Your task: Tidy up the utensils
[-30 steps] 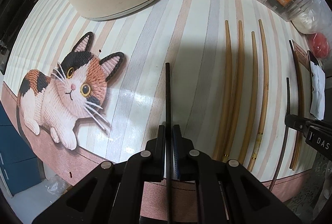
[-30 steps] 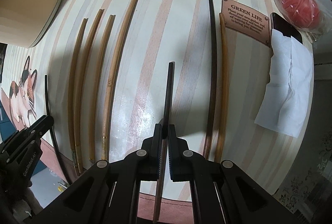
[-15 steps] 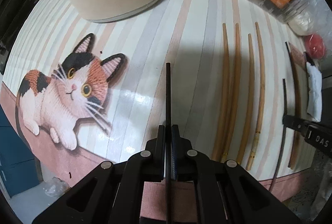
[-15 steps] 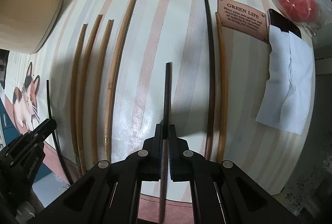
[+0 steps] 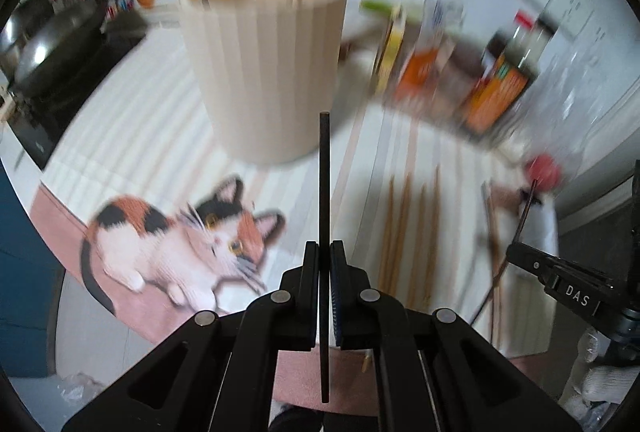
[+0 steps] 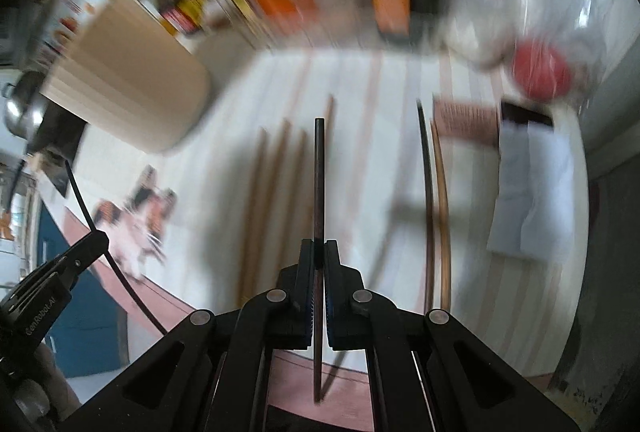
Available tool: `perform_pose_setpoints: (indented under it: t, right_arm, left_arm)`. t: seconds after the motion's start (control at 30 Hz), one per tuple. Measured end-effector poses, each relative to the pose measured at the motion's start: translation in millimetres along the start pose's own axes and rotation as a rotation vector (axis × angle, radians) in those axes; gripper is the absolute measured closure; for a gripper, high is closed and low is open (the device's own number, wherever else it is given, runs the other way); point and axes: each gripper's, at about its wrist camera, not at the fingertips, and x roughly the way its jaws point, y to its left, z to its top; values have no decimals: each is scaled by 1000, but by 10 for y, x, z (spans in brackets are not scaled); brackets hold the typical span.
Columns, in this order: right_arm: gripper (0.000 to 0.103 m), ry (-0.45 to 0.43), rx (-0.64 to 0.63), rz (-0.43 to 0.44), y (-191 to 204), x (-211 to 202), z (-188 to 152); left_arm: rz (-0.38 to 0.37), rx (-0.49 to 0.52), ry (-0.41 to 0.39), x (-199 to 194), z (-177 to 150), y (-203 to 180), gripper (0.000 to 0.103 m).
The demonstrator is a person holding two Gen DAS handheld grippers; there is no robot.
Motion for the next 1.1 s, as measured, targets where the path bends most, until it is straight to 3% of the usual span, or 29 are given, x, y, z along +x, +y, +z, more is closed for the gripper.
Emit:
perform_pose_setpoints:
  t: [0.33,0.5,0.63,0.77,0.83,0.9,1.1]
  right_arm:
    - [103,-346,-118,108,655,-1157,830]
    - [103,-440,-179,153,920,-1560,1291]
    - [103,-379,-154,181,980,-1506,1476]
    - [102,-178,-31,240,690,-955,1453]
    - [86,-88,19,211,532,-620,1352]
    - [79,12,53,175,420,-267,1231]
    - [79,205,116,33,170,632,829]
  left_arm:
    - [-49,15,-292,-1066,803,-26,100]
    - [-31,13,-412,-1445,1269,6,100]
    - [-19,-11,-436,-1478,1394,89,100]
    - [1,-27,-399,-1287,1258,127,100]
    - [18,-33,-372,-1169,1152,110,100]
    - [37,-45,-317,-921,1021,101,100]
    - [118,-62,-210,-357,699,111,100]
